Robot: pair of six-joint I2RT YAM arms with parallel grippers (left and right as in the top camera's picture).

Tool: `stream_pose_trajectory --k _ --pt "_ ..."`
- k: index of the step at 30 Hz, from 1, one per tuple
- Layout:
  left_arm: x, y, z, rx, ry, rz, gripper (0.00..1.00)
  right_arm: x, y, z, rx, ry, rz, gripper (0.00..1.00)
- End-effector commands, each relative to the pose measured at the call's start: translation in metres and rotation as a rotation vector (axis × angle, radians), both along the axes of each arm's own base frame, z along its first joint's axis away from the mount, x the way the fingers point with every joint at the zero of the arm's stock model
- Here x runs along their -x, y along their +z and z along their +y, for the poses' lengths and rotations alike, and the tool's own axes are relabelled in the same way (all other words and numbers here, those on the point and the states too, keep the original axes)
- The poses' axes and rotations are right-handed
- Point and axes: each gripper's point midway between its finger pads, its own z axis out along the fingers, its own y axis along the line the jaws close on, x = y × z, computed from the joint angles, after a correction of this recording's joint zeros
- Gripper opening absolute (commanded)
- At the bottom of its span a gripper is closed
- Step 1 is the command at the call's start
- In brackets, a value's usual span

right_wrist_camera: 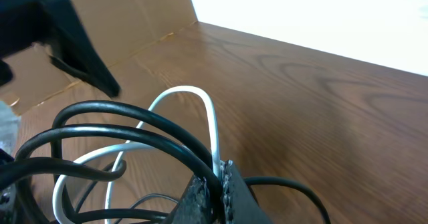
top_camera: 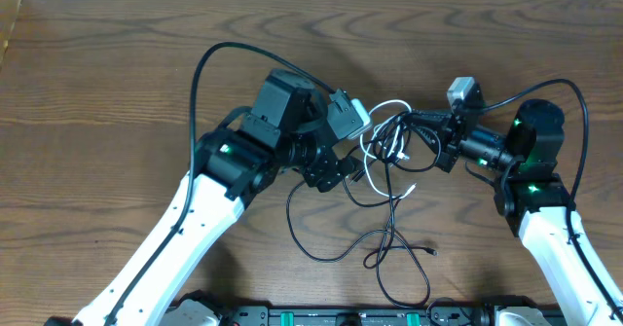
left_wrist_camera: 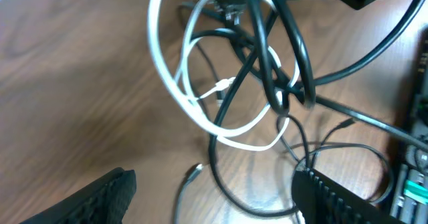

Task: Untangle cables

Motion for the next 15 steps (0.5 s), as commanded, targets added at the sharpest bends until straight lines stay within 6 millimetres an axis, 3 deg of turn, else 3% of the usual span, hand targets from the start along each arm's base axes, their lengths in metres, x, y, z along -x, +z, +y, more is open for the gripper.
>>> stream_pose_trajectory --k 1,3,9,15 --pt "-0.007 0.022 0.022 -0.046 0.112 -0.099 0.81 -0.004 -0.001 -0.008 -0.029 -0.036 0.050 0.01" --pt "-0.007 0.025 0.032 -0.075 0.144 -0.127 0.83 -0.005 0.000 -0.011 -0.039 -0.045 0.063 0.01" --pt "0.001 0.026 0.037 -0.091 0.129 -0.125 0.90 0.003 0.009 -0.007 -0.066 0.024 0.030 0.01" --pt "0.012 0.018 0.020 -0.054 0.003 -0.079 0.90 0.020 0.032 0.003 -0.109 0.160 -0.057 0.01"
